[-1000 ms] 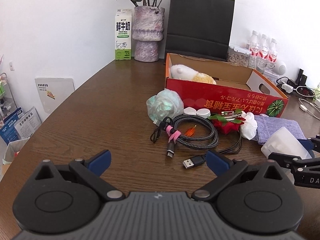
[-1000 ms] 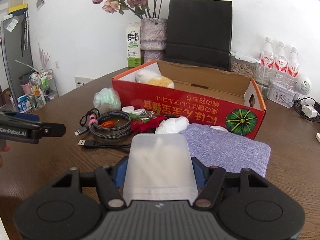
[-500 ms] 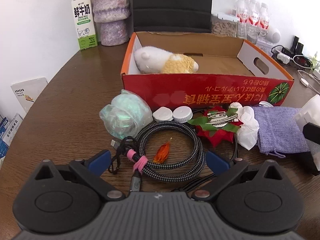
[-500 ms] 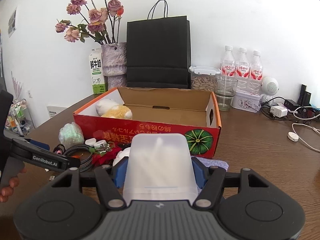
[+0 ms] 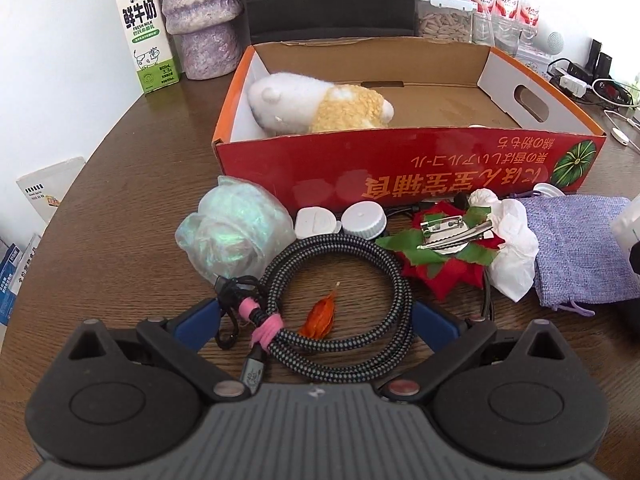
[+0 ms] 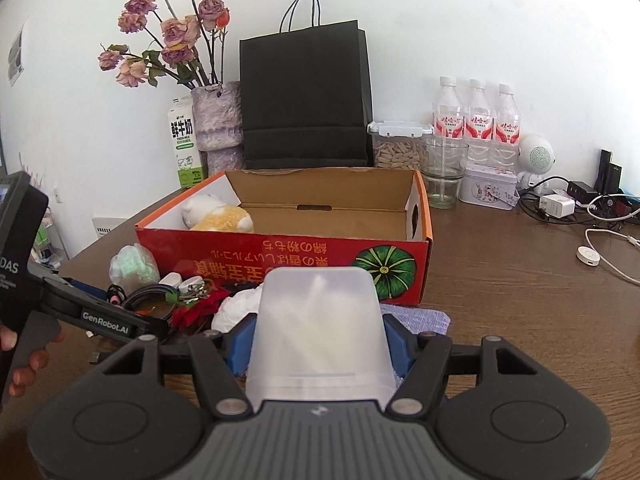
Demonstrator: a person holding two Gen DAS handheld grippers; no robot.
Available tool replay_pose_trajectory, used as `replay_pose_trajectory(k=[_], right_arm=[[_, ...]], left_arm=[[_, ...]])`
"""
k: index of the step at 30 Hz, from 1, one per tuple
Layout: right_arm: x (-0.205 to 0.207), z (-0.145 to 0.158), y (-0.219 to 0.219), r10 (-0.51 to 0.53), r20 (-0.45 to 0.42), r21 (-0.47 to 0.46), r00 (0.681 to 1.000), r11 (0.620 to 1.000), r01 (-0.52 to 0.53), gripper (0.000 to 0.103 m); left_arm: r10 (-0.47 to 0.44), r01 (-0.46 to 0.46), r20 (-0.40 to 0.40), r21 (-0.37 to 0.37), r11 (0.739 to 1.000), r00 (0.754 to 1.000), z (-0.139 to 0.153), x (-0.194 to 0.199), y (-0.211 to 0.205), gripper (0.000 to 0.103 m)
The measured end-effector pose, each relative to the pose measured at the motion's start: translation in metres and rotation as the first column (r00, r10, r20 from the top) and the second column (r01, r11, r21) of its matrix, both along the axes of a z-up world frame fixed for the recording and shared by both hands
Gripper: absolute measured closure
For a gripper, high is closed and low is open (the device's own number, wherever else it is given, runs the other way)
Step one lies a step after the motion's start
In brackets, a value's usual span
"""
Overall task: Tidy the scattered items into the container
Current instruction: 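Grasp the black braided cable coil with left gripper while right gripper holds the container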
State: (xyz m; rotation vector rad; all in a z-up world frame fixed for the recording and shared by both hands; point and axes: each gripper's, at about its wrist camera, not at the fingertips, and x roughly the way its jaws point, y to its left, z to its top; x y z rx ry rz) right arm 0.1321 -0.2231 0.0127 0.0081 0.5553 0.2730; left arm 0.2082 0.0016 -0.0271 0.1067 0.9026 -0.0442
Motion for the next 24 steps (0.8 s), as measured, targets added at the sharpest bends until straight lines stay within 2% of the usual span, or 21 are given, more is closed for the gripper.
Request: replay_pose_trajectory(k=[3,8,10,15,24], right_arm=[[0.000,-0.001,-0.001,0.001,-0.002,0.006,1.000,1.000,-0.001,0.039],[-0.002,-0.001,-0.003,-0.002,0.000,0.016,1.000,1.000,0.002,0.039],[-0.003,0.000,-0.004,-0.004,0.000,0.017,1.000,1.000,0.004,0.039],[-0.009,-0.001,-0.005,-0.006,-0.001,0.017,1.000,1.000,0.006,0.039],[-0.015,0.003,-0.003,-0.005,0.006,0.014,1.000,1.000,0.005,0.039]], left_arm=[[-0.006,0.003,-0.050,-0.057,0.998,0.999,-0.006,0.003,0.005,0.000],[-0.004,0.003,-0.019,-0.063,0.998,1.000,-0.008,0.000,0.007,0.003],[-0.010,0.010,0.001,-0.060,0.998,1.000,-0.005,-0.004,0.006,0.012],[-0.006,0.008,0.022,-0.102,0.995,1.000,-0.002,-0.012,0.010,0.015],[-0.004,0.017,0.104,-0.121,0.992,0.995,0.010,-0.041,0.016,0.018]])
